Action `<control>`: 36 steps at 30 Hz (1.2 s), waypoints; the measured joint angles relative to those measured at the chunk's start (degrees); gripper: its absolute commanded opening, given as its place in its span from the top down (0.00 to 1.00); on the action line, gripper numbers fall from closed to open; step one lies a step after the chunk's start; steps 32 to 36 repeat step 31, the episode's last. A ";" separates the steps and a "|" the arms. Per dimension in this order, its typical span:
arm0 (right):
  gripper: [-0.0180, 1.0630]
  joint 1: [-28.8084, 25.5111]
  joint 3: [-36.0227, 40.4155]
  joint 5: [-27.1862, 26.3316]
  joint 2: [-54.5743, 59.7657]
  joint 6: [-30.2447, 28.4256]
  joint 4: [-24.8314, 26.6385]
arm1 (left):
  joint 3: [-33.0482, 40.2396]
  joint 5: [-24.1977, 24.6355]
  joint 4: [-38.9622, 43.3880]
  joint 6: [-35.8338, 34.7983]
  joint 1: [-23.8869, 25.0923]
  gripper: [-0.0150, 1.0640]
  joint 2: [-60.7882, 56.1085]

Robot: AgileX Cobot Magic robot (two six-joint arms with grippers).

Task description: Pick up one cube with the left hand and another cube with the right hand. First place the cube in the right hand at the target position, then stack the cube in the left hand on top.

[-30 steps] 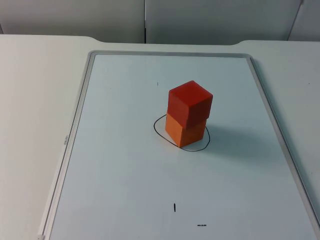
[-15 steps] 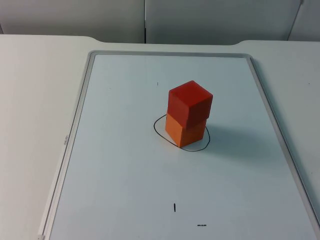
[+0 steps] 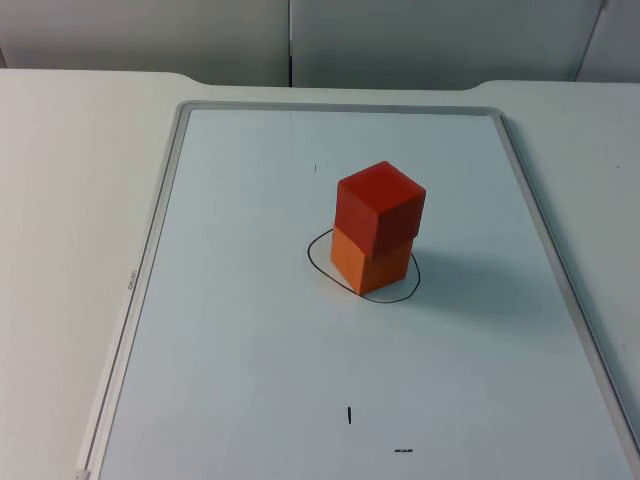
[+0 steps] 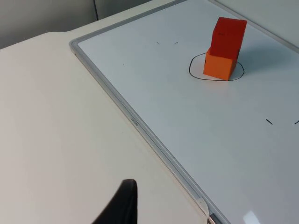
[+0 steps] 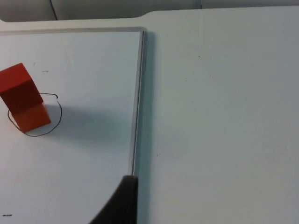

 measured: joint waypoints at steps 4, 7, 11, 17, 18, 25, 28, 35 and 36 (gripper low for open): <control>0.01 -0.09 0.00 0.00 0.00 0.00 0.00 | 0.00 0.00 0.00 0.00 0.00 0.01 0.00; 0.01 -0.09 0.00 0.00 0.00 0.00 0.05 | 0.00 0.00 0.00 0.00 0.00 0.01 0.00; 0.01 -0.09 0.00 0.00 0.00 0.00 0.05 | 0.00 0.00 0.00 0.00 1.24 0.01 0.00; 0.01 -0.09 0.00 0.00 0.00 0.00 0.05 | 0.00 0.00 0.00 0.00 8.82 0.01 0.00; 0.01 -0.09 0.00 0.00 0.00 0.00 0.05 | 0.00 0.00 0.00 0.00 11.08 0.01 0.00; 0.01 -0.09 0.00 0.00 0.00 0.00 0.05 | 0.00 0.00 0.00 0.00 24.65 0.01 0.00; 0.01 -0.09 0.00 0.00 0.00 0.00 0.05 | 0.00 0.00 0.00 0.00 28.36 0.01 0.00; 0.01 -0.09 0.00 0.00 0.00 0.00 0.05 | 0.00 0.00 0.00 0.00 31.25 0.01 0.00; 0.01 -0.09 0.00 0.00 0.00 0.00 0.05 | 0.00 0.00 0.00 0.00 31.25 0.01 0.00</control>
